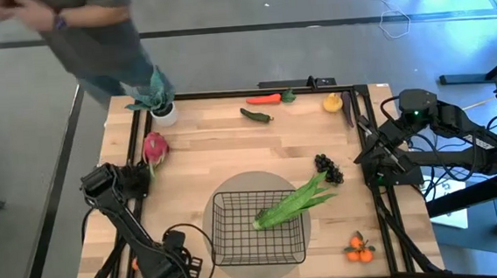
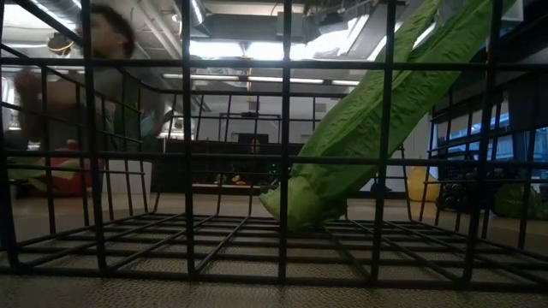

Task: Build produce basket
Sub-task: Put the star fruit into the black mesh basket

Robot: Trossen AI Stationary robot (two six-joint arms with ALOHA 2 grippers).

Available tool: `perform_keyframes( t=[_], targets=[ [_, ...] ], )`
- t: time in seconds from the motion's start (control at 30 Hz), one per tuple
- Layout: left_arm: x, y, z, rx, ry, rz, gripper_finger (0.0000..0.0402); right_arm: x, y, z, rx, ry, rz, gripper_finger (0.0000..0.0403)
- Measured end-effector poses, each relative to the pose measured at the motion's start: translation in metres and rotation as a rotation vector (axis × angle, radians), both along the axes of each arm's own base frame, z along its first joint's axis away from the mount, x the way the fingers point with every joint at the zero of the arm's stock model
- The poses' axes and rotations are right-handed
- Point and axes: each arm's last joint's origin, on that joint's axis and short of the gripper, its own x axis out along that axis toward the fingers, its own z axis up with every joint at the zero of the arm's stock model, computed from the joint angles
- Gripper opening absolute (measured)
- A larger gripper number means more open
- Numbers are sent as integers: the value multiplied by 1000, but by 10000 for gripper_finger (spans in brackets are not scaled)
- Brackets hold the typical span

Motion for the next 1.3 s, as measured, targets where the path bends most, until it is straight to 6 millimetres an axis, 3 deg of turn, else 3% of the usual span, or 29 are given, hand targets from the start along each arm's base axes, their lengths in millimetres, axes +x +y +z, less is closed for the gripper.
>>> perform_keyframes(
  t=[0.27,1.0,1.3],
  targets=[
    [-1,-5,-12,17,57,1,76,-2,0,-4,13,46,0,0],
    [-3,-2,-13,56,82,8,76,-2,1,-4,13,48,-1,0],
    [0,-2,-29,29,46,11,75,-2,0,-4,13,49,-4,0]
  ],
)
